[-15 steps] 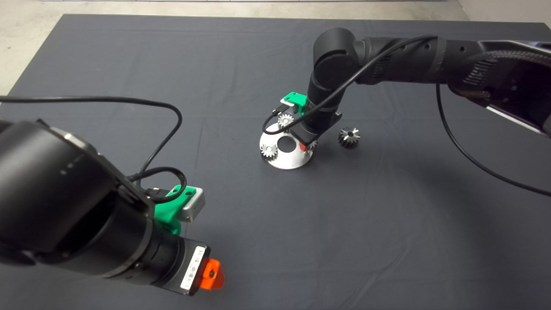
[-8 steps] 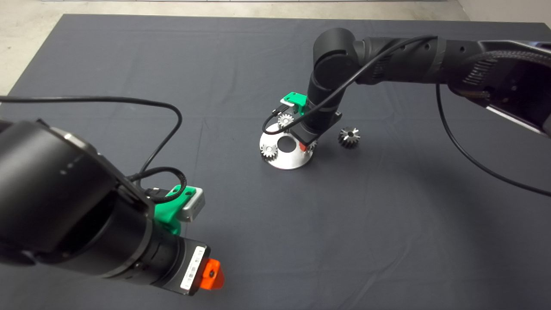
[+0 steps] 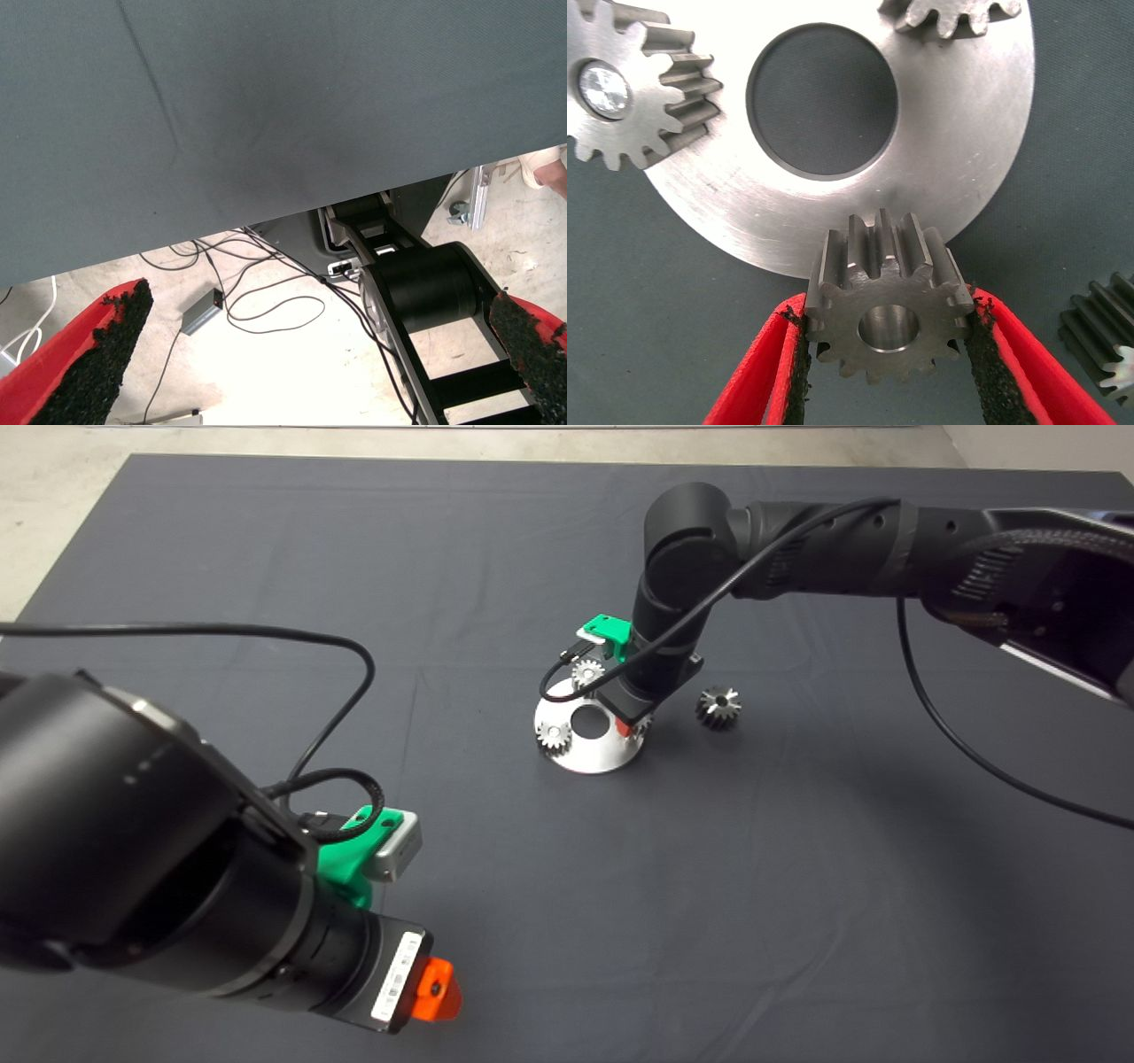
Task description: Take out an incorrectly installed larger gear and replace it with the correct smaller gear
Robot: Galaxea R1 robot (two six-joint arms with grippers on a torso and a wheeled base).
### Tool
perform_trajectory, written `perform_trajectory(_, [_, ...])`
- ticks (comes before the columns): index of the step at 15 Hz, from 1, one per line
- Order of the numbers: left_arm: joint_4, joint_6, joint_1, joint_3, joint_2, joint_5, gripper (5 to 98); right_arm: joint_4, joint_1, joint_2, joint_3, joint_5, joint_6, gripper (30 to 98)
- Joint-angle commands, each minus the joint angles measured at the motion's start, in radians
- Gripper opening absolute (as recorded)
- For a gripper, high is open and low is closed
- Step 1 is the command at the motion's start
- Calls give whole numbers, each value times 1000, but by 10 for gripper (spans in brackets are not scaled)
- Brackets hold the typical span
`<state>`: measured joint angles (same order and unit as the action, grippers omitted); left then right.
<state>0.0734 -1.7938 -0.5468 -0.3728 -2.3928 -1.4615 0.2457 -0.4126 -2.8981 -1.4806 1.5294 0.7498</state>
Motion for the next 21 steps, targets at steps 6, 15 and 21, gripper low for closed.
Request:
perform_trajectory(6, [-20, -3, -12, 18, 3, 1, 982, 29, -11, -4, 2, 123, 2, 414])
perform_trajectory(15, [-18, -4, -12, 17, 3, 1, 982, 46, -11, 4, 2, 124, 2, 414])
perform_trajectory(21, [-20, -4, -12, 17, 2, 1, 982, 64, -11, 0, 4, 124, 2, 414])
